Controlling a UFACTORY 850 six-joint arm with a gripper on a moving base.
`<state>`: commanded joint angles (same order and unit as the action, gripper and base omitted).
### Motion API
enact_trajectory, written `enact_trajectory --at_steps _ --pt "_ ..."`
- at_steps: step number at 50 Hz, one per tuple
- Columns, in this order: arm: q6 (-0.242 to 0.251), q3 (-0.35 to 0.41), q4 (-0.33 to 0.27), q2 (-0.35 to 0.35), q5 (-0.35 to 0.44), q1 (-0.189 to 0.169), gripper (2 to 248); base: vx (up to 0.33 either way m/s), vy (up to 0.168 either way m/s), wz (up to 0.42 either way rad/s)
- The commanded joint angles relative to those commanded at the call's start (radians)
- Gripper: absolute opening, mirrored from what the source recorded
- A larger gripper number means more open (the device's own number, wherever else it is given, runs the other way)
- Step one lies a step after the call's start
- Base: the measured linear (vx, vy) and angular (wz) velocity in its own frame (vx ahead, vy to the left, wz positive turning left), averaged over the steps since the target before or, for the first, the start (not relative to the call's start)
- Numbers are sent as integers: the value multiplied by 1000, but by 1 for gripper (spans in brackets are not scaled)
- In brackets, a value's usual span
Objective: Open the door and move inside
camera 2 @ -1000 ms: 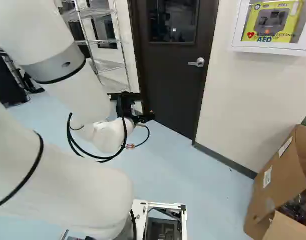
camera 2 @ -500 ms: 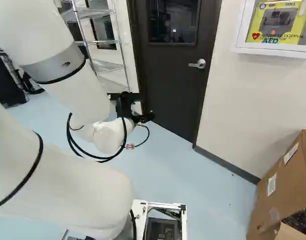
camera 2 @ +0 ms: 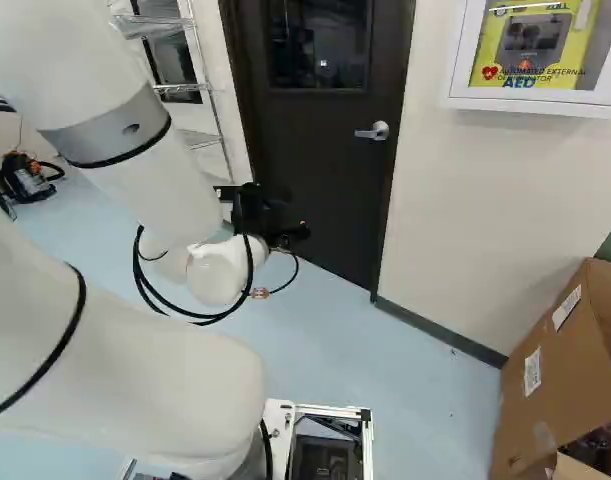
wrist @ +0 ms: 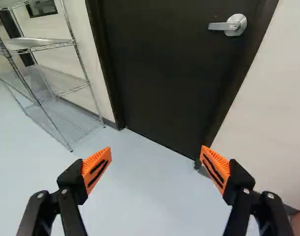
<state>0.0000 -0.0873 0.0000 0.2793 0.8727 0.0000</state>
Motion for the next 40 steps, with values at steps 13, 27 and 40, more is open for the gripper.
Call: enact_trajectory --at_steps 13,27,40 --pt "0 0 0 0 0 0 247 145 -39 -201" --pt "0 0 0 0 0 0 247 112 -24 -129" --pt "0 0 0 0 0 0 247 113 1 -19"
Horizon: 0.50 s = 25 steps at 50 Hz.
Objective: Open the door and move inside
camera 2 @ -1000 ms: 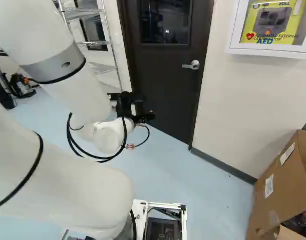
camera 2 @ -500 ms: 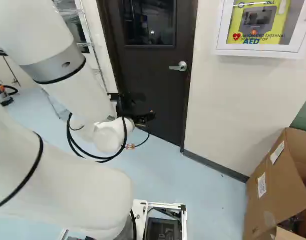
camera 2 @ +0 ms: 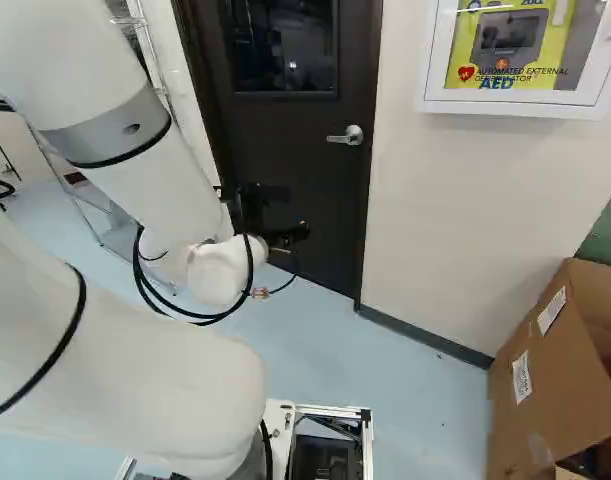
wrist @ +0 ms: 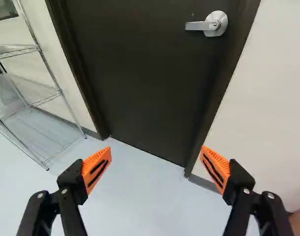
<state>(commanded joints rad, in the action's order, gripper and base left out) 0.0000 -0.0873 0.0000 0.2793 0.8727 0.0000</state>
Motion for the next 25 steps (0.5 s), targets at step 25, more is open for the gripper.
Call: enact_trajectory --at_steps 25 --pt "0 0 0 0 0 0 247 123 -1 -23"
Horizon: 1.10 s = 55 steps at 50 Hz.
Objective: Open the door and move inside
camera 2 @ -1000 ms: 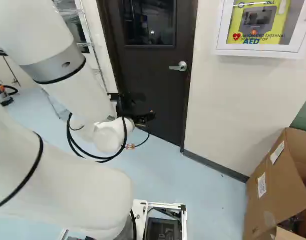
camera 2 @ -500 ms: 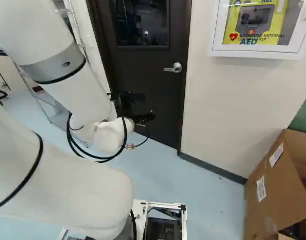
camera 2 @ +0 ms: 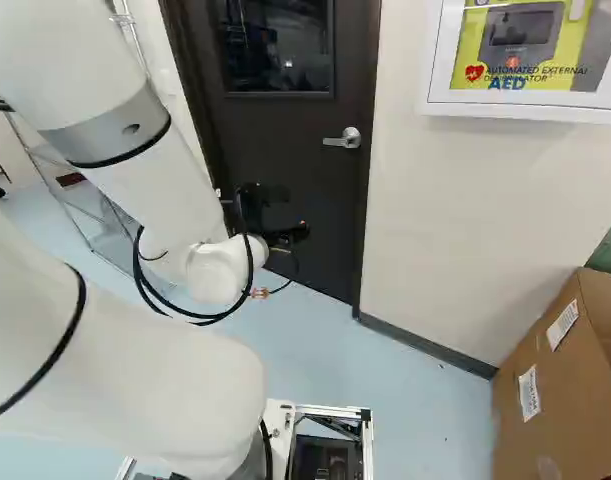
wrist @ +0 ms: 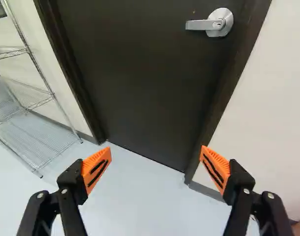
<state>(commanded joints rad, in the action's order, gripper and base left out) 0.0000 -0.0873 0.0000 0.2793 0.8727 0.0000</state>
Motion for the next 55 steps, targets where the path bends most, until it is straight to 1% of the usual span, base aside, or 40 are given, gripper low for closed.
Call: enact_trajectory --at_steps 55 --pt "0 0 0 0 0 0 247 122 0 -22"
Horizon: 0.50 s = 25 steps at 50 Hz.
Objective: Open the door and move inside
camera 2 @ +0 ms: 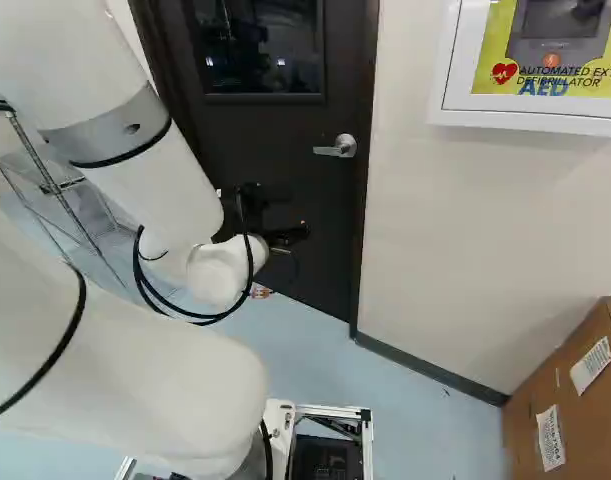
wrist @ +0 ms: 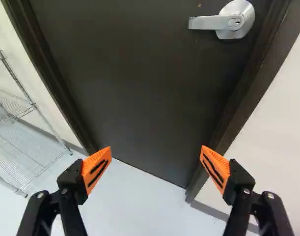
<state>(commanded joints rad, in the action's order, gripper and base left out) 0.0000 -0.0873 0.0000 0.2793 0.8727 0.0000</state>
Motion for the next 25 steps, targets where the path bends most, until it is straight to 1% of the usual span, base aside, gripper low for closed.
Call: enact_trajectory --at_steps 25 --pt "0 0 0 0 0 0 247 109 -1 -17"
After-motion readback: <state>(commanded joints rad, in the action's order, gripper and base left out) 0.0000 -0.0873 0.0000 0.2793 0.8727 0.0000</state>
